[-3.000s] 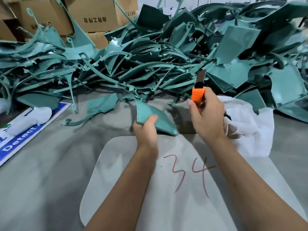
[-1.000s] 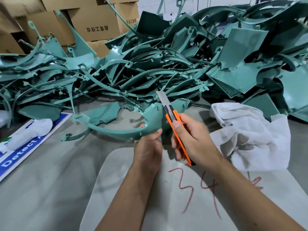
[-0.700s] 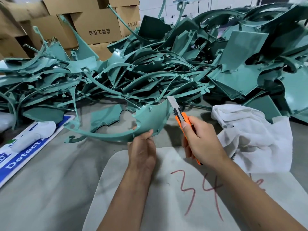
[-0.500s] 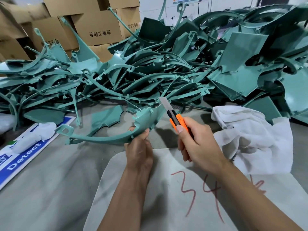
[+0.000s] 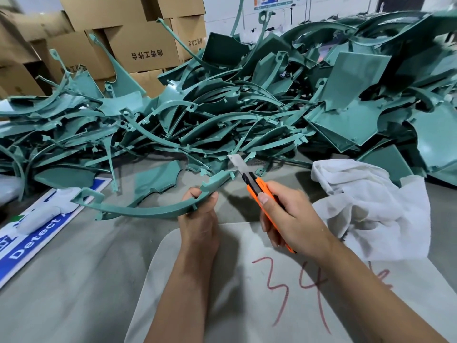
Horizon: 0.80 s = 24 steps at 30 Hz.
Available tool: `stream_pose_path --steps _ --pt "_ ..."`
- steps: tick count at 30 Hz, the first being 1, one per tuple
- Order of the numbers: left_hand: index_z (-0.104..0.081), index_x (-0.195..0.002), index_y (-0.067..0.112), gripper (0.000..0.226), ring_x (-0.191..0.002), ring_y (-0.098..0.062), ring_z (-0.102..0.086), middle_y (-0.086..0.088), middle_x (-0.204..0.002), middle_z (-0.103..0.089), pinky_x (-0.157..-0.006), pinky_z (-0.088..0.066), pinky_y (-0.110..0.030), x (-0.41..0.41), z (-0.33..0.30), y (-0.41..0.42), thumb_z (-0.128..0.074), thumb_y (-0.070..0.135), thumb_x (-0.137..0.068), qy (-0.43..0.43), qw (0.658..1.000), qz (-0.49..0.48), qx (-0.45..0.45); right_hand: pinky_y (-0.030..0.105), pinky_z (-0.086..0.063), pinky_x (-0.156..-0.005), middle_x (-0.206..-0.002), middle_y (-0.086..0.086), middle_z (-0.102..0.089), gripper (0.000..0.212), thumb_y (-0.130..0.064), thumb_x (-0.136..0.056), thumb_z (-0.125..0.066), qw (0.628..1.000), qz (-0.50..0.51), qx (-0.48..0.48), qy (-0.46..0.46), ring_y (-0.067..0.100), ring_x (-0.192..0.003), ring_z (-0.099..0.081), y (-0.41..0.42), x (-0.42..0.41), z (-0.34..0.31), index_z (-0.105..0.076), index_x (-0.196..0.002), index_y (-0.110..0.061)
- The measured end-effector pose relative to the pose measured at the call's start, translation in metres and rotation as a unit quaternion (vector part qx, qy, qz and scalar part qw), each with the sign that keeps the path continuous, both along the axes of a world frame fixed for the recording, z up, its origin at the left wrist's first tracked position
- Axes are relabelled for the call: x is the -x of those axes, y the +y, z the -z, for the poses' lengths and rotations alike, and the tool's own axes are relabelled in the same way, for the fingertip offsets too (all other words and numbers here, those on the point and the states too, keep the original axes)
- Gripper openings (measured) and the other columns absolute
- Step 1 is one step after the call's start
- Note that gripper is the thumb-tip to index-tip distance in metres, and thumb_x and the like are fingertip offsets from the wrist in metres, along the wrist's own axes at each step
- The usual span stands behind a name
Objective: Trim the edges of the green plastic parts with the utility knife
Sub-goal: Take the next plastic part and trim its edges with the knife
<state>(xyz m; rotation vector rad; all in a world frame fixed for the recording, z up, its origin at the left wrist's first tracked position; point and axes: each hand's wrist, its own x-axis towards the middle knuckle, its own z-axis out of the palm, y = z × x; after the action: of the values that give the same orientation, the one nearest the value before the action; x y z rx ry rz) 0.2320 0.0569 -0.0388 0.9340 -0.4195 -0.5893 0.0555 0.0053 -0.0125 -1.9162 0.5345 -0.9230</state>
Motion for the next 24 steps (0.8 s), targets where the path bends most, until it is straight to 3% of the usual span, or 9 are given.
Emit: stream_pose_path --steps 3,7,10,12,16,21,24 --pt "-0.055 -0.09 0.011 0.036 -0.09 -0.01 -0.059 -0.001 -0.089 -0.06 -0.096 -0.047 -0.023 -0.002 -0.001 -0.003 -0.051 -0.025 -0.09 0.057 0.998 -0.006 0.016 0.035 -0.045 -0.041 -0.061 0.009 -0.065 0.029 -0.029 -0.11 -0.046 0.998 0.055 -0.009 0.013 0.031 -0.042 -0.06 -0.007 0.001 0.002 -0.053 -0.082 -0.029" --pt "-0.059 -0.079 0.019 0.043 -0.082 -0.007 -0.059 0.008 -0.077 -0.064 -0.083 -0.047 -0.018 -0.004 0.0 -0.003 -0.055 -0.023 -0.088 0.057 0.998 -0.013 0.001 0.049 -0.049 -0.053 -0.059 0.007 -0.063 0.029 -0.027 -0.11 -0.046 0.975 0.2 0.071 0.072 0.031 -0.052 -0.061 -0.015 0.002 0.007 -0.051 -0.081 -0.025" --pt "-0.067 -0.078 0.019 0.046 -0.088 -0.011 -0.065 0.005 -0.083 -0.07 -0.089 -0.049 -0.024 -0.003 0.001 -0.002 -0.054 -0.024 -0.088 0.053 0.999 0.003 0.006 0.052 -0.046 -0.053 -0.06 0.007 -0.06 0.023 -0.031 -0.111 -0.043 0.976 0.185 0.106 0.044 0.03 -0.051 -0.059 -0.013 0.002 0.006 -0.051 -0.09 -0.025" --pt "-0.073 -0.089 0.015 0.041 -0.098 -0.018 -0.07 -0.003 -0.096 -0.076 -0.097 -0.052 -0.033 0.0 0.001 -0.004 -0.057 -0.023 -0.086 0.052 0.999 0.005 0.007 0.052 -0.046 -0.054 -0.061 0.002 -0.059 0.019 -0.034 -0.112 -0.041 0.979 0.132 0.154 0.021 0.026 -0.05 -0.057 -0.005 -0.001 0.004 -0.052 -0.098 -0.026" --pt "-0.081 -0.094 0.017 0.048 -0.097 -0.019 -0.074 -0.007 -0.102 -0.078 -0.086 -0.06 -0.031 0.006 -0.001 -0.003 -0.057 -0.024 -0.083 0.057 0.997 0.04 0.029 0.052 -0.043 -0.054 -0.062 -0.001 -0.055 0.014 -0.033 -0.112 -0.044 0.977 0.091 0.192 0.033 0.026 -0.052 -0.052 0.0 -0.007 0.006 -0.048 -0.1 -0.026" --pt "-0.08 -0.09 0.02 0.051 -0.093 -0.015 -0.073 0.0 -0.099 -0.078 -0.094 -0.057 -0.033 0.008 -0.006 0.0 -0.056 -0.024 -0.084 0.103 0.994 0.038 0.007 0.047 -0.043 -0.047 -0.058 0.003 -0.055 0.014 -0.03 -0.111 -0.042 0.967 0.165 0.19 0.045 0.023 -0.046 -0.052 -0.013 -0.002 0.011 -0.05 -0.101 -0.025" --pt "-0.07 -0.104 0.017 0.047 -0.089 -0.012 -0.074 0.002 -0.097 -0.078 -0.101 -0.052 -0.038 0.011 -0.01 0.001 -0.058 -0.024 -0.084 0.135 0.991 0.026 -0.011 0.042 -0.039 -0.045 -0.059 0.002 -0.055 0.018 -0.031 -0.109 -0.042 0.951 0.244 0.174 0.083 0.021 -0.047 -0.051 -0.021 0.001 0.014 -0.05 -0.098 -0.021"
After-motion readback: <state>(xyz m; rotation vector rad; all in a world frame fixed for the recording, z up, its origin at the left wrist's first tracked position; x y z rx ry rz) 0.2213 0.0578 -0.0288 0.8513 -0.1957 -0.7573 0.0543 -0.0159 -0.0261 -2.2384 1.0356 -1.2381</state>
